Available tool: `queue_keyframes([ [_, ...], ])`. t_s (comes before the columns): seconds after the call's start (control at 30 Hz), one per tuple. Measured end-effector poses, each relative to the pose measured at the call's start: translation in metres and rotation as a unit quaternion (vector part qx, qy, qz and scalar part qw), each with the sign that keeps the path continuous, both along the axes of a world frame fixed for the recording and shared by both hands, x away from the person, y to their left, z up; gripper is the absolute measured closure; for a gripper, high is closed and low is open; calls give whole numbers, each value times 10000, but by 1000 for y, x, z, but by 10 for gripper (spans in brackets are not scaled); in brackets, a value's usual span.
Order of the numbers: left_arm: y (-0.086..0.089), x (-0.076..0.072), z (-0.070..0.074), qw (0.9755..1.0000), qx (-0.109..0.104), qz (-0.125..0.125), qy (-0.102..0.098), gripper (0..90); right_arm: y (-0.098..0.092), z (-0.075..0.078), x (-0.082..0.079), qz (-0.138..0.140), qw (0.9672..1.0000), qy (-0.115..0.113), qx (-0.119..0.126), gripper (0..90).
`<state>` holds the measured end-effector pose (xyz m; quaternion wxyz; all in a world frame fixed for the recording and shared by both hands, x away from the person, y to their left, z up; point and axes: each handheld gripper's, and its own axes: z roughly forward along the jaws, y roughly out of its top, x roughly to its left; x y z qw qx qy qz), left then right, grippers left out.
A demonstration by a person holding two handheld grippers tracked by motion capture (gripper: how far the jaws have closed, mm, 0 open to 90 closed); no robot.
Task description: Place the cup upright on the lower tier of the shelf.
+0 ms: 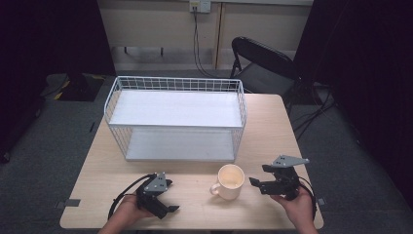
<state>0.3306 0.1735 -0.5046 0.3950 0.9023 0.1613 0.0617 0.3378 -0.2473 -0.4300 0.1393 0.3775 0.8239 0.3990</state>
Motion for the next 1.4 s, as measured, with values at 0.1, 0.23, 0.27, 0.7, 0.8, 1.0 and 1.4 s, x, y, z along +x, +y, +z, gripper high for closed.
queue_keyframes([
  [0.1,0,0,0,10000,1,0,-2,84,1,4,1,-21,10000,16,77,266],
  [0.23,0,0,0,10000,0,0,-1,84,3,11,3,-7,9999,-17,160,272],
  [0.27,0,0,0,10000,1,-1,-3,84,4,12,4,-5,9999,-15,159,273],
  [0.7,0,0,0,10000,0,-1,-1,84,32,19,10,242,9996,-49,161,308],
  [0.8,0,0,0,10000,0,-1,-1,84,38,16,12,312,9994,27,152,341],
  [1.0,0,0,0,10000,2,-2,-2,84,44,10,15,329,9993,137,61,428],
  [1.4,0,0,0,10000,0,0,-3,84,54,-1,20,335,9986,398,-58,660],
])
